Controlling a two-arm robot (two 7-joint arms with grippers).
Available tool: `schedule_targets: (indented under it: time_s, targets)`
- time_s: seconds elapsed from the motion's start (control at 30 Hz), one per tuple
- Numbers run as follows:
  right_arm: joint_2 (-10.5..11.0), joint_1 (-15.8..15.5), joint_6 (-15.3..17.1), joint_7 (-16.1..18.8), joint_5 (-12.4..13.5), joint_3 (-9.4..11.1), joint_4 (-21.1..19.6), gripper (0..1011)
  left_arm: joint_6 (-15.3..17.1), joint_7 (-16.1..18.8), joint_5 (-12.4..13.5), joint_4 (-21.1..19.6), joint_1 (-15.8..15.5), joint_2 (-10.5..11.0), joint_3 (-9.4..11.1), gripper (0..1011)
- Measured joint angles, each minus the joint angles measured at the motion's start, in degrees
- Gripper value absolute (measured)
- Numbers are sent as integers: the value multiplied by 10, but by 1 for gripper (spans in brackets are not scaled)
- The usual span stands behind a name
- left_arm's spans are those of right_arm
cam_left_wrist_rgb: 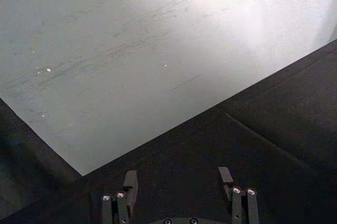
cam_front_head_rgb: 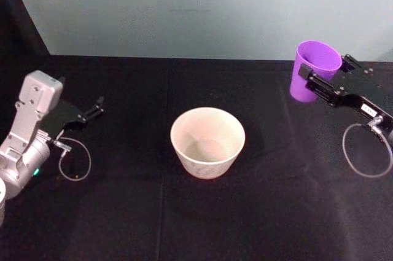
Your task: Pick up the cup and pour the mung beans from the cup into the bowl.
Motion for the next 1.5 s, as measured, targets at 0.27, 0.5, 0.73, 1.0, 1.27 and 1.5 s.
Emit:
schedule_targets:
  time_s: [0.27,0.5,0.73,1.0,1.27,1.5]
  targets:
    - [0,0,0,0,0,0,0,729,0,0,0,0,0,0,0,1000]
    - [0,0,0,0,0,0,0,729,0,0,0,0,0,0,0,1000]
    - [1,5,-2,0,0,-7,4,729,0,0,0,0,0,0,0,1000]
    - [-6,33,-1,-2,-12,-29,27,729,0,0,0,0,0,0,0,1000]
    - [-33,85,-2,-5,-40,-63,77,729,0,0,0,0,0,0,0,1000]
    - [-60,123,-19,-6,-81,-95,128,729,0,0,0,0,0,0,0,1000]
